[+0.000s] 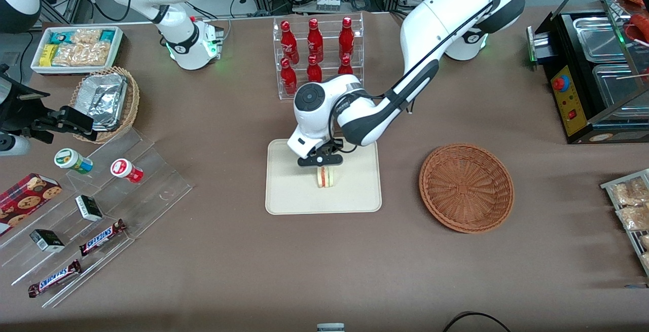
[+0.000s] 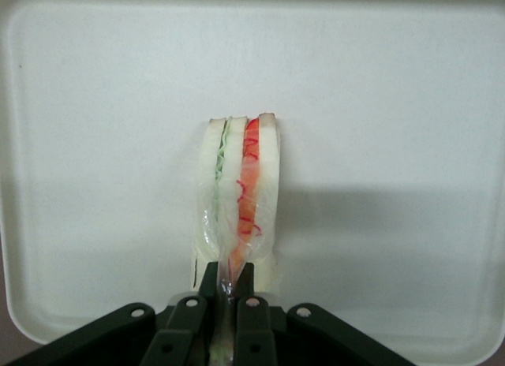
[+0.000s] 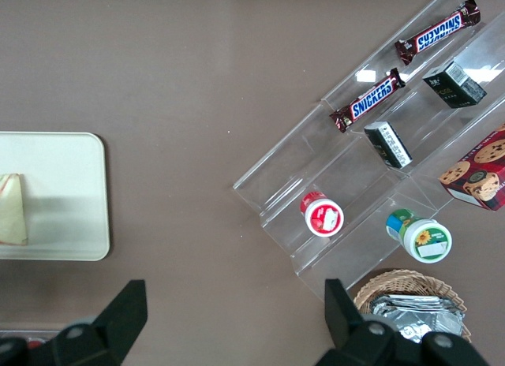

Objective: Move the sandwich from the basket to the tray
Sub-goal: 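Carry the sandwich over the cream tray and lower it onto the tray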

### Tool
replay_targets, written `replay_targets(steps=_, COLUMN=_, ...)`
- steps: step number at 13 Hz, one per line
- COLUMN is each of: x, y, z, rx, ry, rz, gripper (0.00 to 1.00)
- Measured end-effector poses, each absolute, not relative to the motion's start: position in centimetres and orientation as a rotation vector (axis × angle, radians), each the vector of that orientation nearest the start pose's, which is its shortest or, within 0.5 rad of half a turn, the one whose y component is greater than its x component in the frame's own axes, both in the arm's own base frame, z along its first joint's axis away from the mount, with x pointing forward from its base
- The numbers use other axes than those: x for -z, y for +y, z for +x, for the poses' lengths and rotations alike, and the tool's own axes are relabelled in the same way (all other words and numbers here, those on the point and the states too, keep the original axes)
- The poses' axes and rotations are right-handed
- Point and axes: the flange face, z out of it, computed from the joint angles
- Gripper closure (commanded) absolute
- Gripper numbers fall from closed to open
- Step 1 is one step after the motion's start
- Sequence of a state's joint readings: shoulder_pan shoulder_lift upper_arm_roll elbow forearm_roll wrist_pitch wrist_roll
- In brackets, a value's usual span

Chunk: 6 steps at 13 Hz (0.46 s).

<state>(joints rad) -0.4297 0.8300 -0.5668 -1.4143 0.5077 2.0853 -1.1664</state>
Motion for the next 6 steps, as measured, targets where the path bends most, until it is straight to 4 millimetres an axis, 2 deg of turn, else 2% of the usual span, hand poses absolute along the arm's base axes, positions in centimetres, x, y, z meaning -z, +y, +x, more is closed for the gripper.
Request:
replay_targets(steps=1, x=-25.4, y=-54.0, z=48.2, rx=0.028, ry=-0.097, rz=-3.110, gripper=0.28)
replay_targets(steps=2, x=-25.4, y=-54.0, z=48.4, rx=0.031, ry=-0.100, rz=-3.110, gripper=0.01)
replay_targets(steps=4, x=-25.6, y=-53.9, z=48.6, rx=0.037, ry=-0.104, rz=-3.111, gripper=0.01)
replay_targets(steps=6, x=-26.8, y=-53.7, z=49.4, rx=0.055, ry=-0.130, rz=-3.113, gripper=0.01)
